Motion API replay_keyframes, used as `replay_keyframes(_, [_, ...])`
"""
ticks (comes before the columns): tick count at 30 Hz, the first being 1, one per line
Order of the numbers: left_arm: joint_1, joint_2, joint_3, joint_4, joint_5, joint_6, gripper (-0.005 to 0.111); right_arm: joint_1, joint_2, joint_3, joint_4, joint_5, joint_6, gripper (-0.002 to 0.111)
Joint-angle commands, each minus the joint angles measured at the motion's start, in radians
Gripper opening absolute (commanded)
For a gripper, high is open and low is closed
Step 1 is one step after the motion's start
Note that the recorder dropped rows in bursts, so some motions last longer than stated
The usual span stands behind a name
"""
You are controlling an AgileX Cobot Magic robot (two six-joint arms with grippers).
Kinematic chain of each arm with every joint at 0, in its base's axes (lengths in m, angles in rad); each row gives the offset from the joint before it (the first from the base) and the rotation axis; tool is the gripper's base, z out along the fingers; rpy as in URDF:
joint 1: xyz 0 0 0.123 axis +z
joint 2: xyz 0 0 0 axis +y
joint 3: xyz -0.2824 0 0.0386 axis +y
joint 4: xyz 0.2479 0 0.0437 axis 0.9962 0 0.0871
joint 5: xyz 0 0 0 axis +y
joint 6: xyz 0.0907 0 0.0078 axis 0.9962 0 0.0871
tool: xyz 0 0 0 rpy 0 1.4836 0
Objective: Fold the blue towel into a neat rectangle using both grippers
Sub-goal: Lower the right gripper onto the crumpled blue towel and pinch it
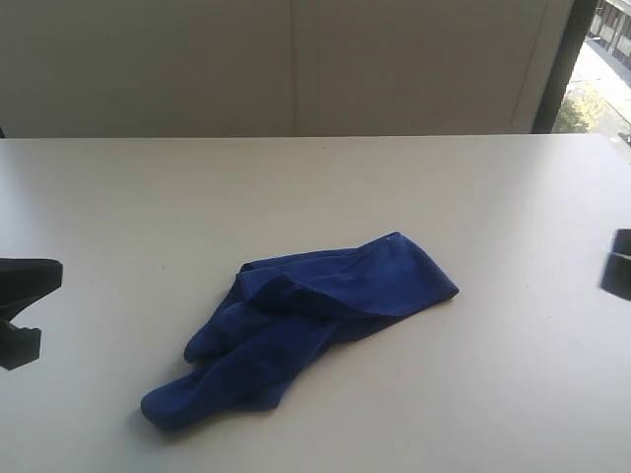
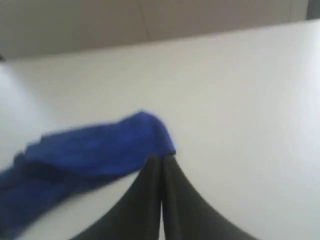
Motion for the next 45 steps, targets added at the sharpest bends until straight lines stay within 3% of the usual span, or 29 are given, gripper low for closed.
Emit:
replay_keyframes(1, [-0.001,-0.001,0.007,-0.005,-0.015,0.012,0.0,0.004,0.38,-0.251,0.253,0.32,-0.51,0.0])
replay_keyframes(4, [-0.001,-0.001,0.007,-0.005,-0.018,0.012,0.0,0.008,0.6,-0.414,0.455,0.462,-0.853,0.0])
replay_keyframes(9, [-0.001,-0.001,0.007,-0.005,-0.038,0.012,0.0,0.098,0.862,-0.604,0.41,0.425,-0.989,0.002])
replay_keyframes(13, [-0.001,-0.001,0.007,-0.005,-0.045,0.012,0.0,0.192,0.991,-0.725,0.403,0.413,-1.141,0.023])
replay_keyframes(16, [-0.001,-0.001,0.007,-0.005,-0.045,0.012,0.0,0.266,1.074,-0.788,0.4,0.363,-1.19,0.046])
replay_keyframes(19, [-0.001,-0.001,0.007,0.003,-0.051,0.012,0.0,0.327,1.146,-0.817,0.354,0.277,-1.19,0.056])
replay_keyframes(22, [-0.001,-0.001,0.007,0.011,-0.07,0.012,0.0,0.386,1.228,-0.836,0.305,0.225,-1.19,0.056])
replay_keyframes(27, [-0.001,-0.001,0.007,0.014,-0.069,0.012,0.0,0.399,1.283,-0.836,0.267,0.186,-1.16,0.055])
replay_keyframes(33, [-0.001,-0.001,0.007,0.018,-0.069,0.012,0.0,0.404,1.283,-0.836,0.269,0.248,-1.155,0.032])
replay_keyframes(45, [-0.001,-0.001,0.007,0.018,-0.069,0.01,0.0,0.404,1.297,-0.836,0.273,0.282,-1.155,0.032])
